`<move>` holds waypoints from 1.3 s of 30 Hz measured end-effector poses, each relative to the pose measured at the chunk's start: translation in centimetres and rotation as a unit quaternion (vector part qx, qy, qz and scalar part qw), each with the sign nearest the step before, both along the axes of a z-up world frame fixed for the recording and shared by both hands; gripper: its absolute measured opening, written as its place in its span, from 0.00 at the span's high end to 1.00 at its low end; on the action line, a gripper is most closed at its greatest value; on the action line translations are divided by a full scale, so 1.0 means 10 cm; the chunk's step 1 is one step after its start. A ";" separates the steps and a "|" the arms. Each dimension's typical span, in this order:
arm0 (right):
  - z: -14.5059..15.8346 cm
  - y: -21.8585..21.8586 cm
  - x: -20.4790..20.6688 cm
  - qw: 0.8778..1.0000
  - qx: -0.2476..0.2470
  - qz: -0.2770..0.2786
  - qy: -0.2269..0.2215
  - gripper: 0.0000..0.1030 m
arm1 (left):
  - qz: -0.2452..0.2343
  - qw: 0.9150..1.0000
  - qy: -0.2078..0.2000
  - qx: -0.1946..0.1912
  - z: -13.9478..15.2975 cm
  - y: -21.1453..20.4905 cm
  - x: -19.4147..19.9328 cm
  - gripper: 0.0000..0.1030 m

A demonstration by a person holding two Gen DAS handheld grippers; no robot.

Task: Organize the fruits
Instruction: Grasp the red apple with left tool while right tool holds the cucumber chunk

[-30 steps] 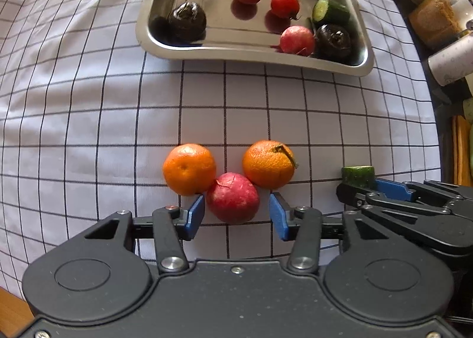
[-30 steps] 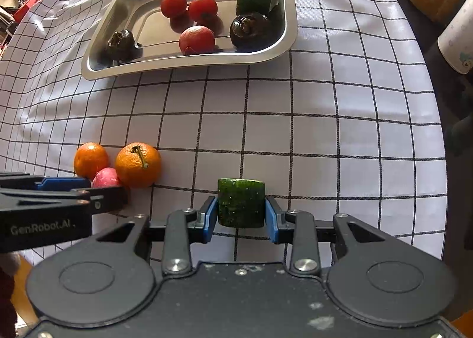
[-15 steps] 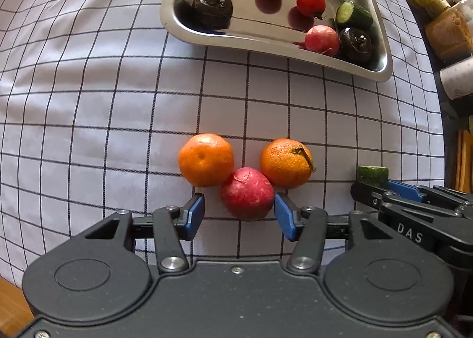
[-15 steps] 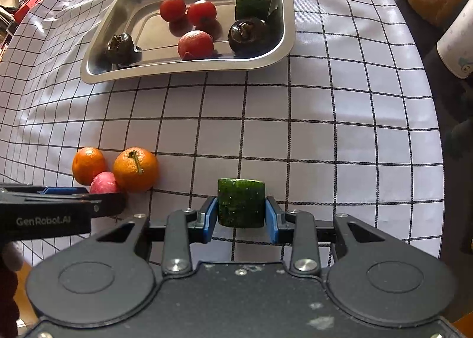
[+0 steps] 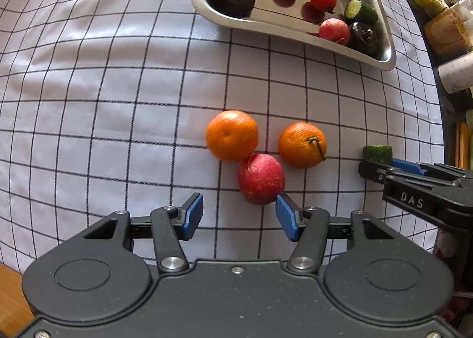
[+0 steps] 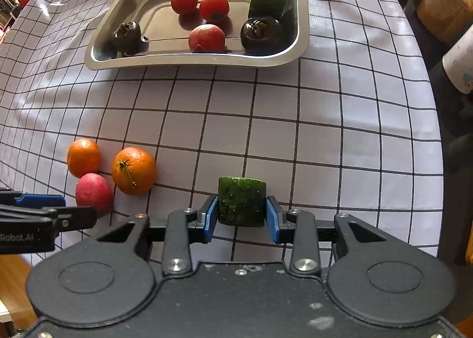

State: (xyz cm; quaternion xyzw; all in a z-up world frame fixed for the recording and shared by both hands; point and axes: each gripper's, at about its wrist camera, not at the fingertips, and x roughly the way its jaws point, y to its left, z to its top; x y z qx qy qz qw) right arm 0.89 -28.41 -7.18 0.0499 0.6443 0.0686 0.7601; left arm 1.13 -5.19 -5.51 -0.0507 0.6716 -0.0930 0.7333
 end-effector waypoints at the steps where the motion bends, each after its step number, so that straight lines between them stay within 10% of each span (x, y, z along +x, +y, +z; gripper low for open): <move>1: 0.00 0.00 0.00 1.000 -0.001 0.000 -0.001 0.64 | 0.002 1.000 0.000 0.000 -0.01 0.01 0.00 0.40; 39: -0.02 -0.05 -0.05 1.000 0.017 -0.006 0.001 0.65 | -0.018 0.998 -0.020 0.053 -0.12 -0.30 0.09 0.44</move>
